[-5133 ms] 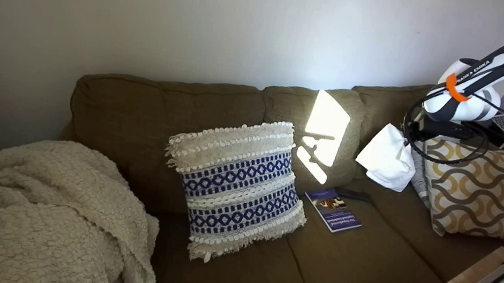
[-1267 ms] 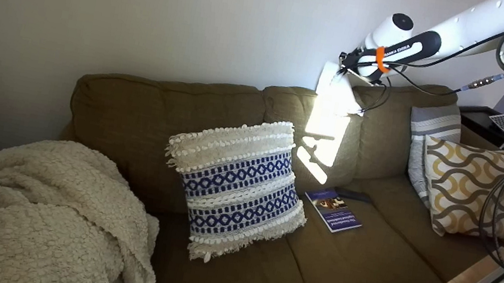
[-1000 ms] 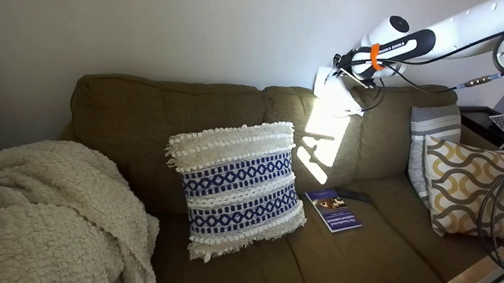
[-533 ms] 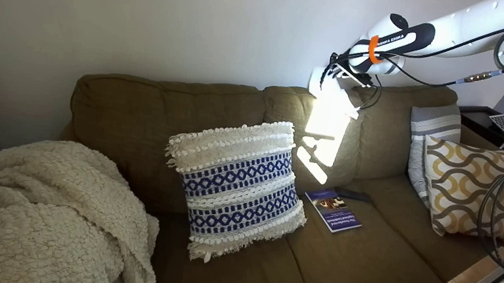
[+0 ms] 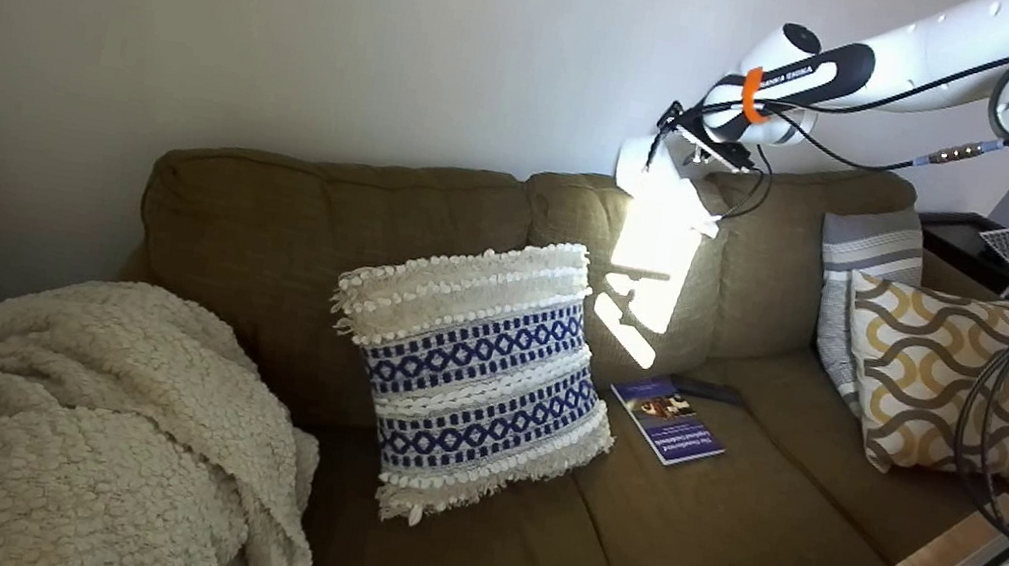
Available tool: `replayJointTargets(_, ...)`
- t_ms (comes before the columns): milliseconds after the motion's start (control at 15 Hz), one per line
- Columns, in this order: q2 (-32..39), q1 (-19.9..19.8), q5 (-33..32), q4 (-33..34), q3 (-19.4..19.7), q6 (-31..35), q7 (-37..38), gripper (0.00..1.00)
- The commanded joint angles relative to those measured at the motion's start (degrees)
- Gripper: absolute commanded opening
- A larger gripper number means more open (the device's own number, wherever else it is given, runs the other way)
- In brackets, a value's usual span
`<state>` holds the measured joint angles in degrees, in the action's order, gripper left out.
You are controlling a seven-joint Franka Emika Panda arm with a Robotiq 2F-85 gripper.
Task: Fold the white towel from left to right then place it on the backrest of the sofa.
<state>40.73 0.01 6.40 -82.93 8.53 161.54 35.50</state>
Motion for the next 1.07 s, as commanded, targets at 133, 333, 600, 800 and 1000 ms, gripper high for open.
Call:
replayJointTargets(133, -0.6, -2.6, 4.3, 1.2, -5.7, -2.3, -9.2, 1.00)
replayJointTargets(333, -1.4, -3.2, 4.9, 0.3, -7.4, -2.5, -14.3, 1.00)
replayJointTargets(600, -2.8, -1.8, 2.7, -0.7, -3.4, -3.9, -14.6, 1.00)
replayJointTargets(800, -5.6, -2.3, 1.1, -3.1, -2.1, -5.6, -18.3, 1.00)
replayJointTargets(1000, -9.8, -4.2, 1.1, -5.5, -3.5, -11.8, -24.4, 1.00)
